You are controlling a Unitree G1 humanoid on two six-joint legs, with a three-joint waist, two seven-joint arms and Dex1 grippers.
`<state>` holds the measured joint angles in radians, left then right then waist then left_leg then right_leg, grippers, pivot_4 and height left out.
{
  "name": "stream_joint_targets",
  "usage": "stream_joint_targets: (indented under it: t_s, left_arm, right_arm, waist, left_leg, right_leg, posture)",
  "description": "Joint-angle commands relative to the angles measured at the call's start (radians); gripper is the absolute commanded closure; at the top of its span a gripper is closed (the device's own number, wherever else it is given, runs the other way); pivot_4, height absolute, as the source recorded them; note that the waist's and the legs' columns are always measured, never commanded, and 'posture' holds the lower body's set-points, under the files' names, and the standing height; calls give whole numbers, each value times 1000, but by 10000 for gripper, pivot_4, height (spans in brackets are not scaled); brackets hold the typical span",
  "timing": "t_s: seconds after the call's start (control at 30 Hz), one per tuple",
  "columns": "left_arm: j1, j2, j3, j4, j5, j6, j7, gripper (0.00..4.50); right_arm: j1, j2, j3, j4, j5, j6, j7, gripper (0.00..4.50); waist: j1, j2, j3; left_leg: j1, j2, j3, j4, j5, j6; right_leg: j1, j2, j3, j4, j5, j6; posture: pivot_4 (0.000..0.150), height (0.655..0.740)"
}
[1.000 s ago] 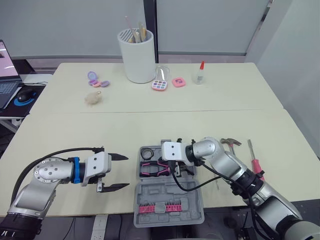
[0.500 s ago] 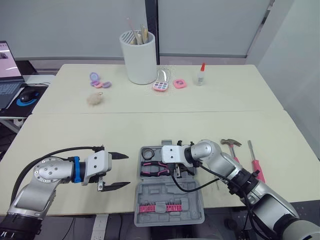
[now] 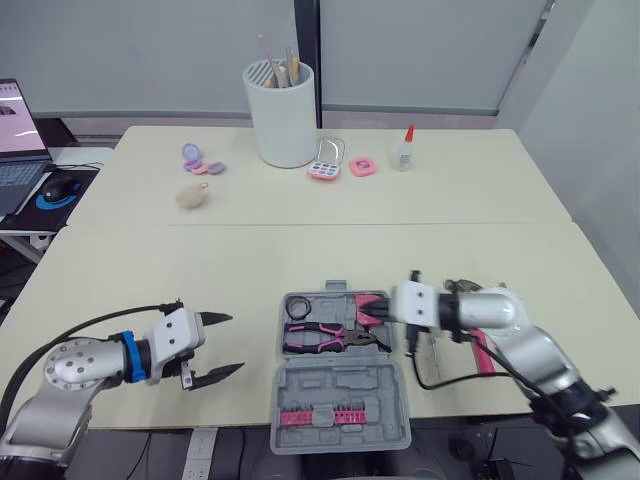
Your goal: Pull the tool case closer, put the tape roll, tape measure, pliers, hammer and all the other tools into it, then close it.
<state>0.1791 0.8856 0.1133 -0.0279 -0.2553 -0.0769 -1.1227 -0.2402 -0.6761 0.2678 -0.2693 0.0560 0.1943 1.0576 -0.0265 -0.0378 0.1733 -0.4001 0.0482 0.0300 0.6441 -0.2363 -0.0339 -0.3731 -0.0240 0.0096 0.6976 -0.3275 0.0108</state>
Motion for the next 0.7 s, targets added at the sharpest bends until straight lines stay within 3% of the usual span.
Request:
stream_joint_targets:
  t_s: [0.03, 0.17, 0.27, 0.37, 0.7]
  left_arm:
    - [37, 15, 3, -4, 3, -30, -33, 11744]
    - [43, -9, -51, -1, 47, -43, -26, 25163]
    - [28, -37, -84, -5, 75, -47, 1, 36534]
    - [-7, -67, -128, 5, 119, -43, 30, 44762]
    - [-130, -117, -226, 76, 183, -40, 49, 44924]
  right_arm:
    - [57, -104, -58, -54, 28, 18, 55, 45000]
    - [112, -173, -35, 2, -37, -38, 44, 45000]
    - [115, -158, -12, 29, -59, -49, 30, 45000]
    - [98, -130, 24, 65, -85, -60, 17, 45000]
    - [34, -51, 119, 183, -152, -99, 14, 45000]
  waist:
    - [-2, 1, 0]
    - [-3, 1, 0]
    - [-3, 1, 0]
    - [-1, 0, 0]
    - [-2, 0, 0]
  left_leg:
    - [0, 0, 0, 0, 0, 0]
    - [1, 1, 0, 0, 0, 0]
    - [1, 1, 1, 0, 0, 0]
    - [0, 0, 1, 0, 0, 0]
    - [0, 0, 1, 0, 0, 0]
  right_leg:
    - [0, 1, 0, 0, 0, 0]
    - [0, 2, 1, 0, 0, 0]
    - [0, 2, 2, 0, 0, 0]
    - [0, 2, 2, 0, 0, 0]
    - [0, 2, 2, 0, 0, 0]
  posture:
    - [1500, 7366]
    - [1500, 7366]
    - [1500, 7366]
    - [1500, 7366]
    - [1500, 7366]
